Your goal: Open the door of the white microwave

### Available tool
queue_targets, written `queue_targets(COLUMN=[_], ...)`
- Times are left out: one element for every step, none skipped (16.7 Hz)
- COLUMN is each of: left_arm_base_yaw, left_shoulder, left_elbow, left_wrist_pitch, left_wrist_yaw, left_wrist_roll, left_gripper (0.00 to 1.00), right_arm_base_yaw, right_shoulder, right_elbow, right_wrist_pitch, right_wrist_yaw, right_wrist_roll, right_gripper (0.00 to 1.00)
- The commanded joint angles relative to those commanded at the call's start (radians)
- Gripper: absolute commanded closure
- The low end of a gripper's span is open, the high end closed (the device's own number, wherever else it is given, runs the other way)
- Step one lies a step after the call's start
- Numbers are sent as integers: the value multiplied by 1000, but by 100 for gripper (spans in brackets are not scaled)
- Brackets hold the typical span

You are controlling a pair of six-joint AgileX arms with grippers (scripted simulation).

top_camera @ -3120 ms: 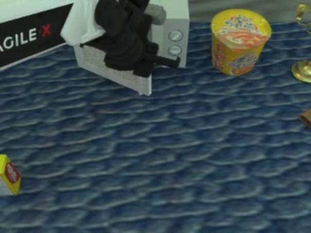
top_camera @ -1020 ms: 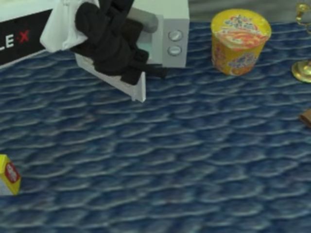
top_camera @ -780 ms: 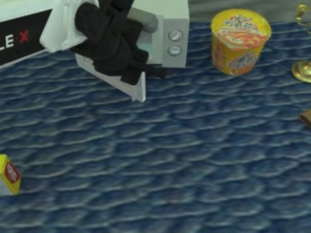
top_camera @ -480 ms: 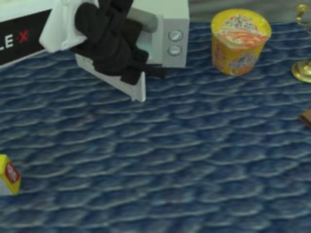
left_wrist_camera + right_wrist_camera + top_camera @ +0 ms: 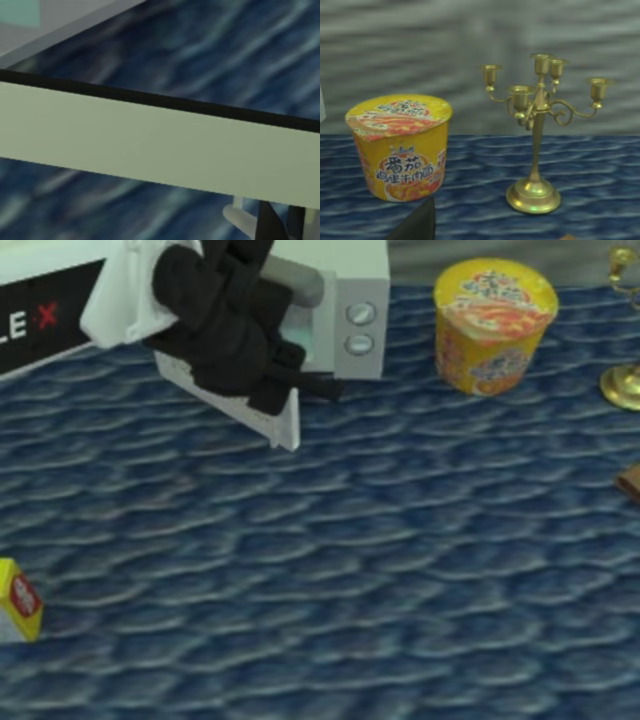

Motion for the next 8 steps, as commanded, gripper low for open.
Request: queue_targets(left_arm_base_yaw=[0,0,0,0,0,0,-5,-4], left_shoulder=[0,0,0,0,0,0,4,2], left_elbow=[0,0,0,0,0,0,-4,-5], left_wrist_pitch=[0,0,0,0,0,0,0,0], left_wrist_yaw=[0,0,0,0,0,0,6,7], left_wrist_roll=[0,0,0,0,0,0,-4,-1], left_gripper=[100,100,100,100,100,100,100,100], right_arm_base_yaw=[0,0,0,0,0,0,0,0], right_shoulder=[0,0,0,0,0,0,0,0], right_elbow=[0,0,0,0,0,0,0,0], right_wrist_pitch=[0,0,0,0,0,0,0,0], right_wrist_yaw=[0,0,0,0,0,0,0,0], right_wrist_roll=[0,0,0,0,0,0,0,0], right_gripper=[0,0,0,0,0,0,0,0])
